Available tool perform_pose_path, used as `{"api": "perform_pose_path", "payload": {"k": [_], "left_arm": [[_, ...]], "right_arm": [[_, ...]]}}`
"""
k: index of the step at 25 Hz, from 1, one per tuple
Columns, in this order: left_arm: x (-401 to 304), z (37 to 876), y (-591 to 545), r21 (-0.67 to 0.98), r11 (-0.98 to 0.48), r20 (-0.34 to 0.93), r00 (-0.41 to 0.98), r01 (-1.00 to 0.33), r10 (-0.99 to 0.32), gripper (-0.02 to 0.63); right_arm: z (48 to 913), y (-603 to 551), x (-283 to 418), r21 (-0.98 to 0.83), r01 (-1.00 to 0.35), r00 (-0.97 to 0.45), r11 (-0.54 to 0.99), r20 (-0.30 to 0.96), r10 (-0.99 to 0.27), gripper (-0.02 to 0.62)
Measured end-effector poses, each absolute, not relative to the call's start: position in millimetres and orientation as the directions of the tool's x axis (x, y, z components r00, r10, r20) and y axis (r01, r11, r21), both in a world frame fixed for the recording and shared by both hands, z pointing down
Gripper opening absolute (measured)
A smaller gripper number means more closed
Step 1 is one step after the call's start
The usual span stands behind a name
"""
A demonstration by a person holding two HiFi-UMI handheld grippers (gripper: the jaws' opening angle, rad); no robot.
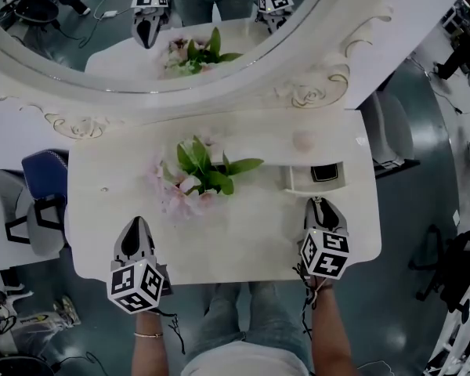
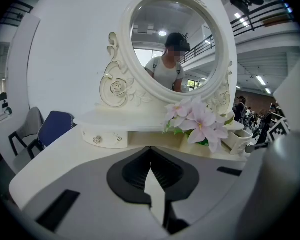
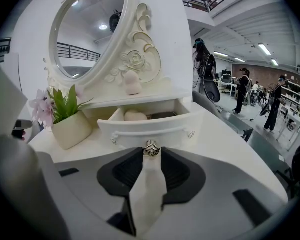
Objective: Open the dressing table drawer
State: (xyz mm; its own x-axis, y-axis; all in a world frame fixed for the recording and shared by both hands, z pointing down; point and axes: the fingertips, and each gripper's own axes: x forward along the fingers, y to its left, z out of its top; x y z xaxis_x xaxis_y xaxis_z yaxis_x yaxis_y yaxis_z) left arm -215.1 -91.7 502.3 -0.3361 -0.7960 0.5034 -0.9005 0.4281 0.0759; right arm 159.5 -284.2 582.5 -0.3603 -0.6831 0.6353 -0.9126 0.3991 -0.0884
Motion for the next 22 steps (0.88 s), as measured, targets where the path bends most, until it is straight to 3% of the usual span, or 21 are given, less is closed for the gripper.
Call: {"api": "perform_pose_path", "payload": {"k": [11, 22], "left_arm": [[-219.4, 486.1, -88.7, 0.087, 0.439, 0.473, -0.351, -0.894, -0.808, 0.018], [-222.9, 422.3, -109.0, 0.115, 0.413, 0.351, -0.352, -0.903, -0.867, 0.018]], "right_arm": [[552.3, -280.0, 164.9, -0.069, -0.911, -0.363, 0.407, 0.604, -0.710, 0.137], [443.5, -295.3, 160.8, -0.054, -0.903, -0.406, 0.426, 0.429, -0.807, 0.130]]}}
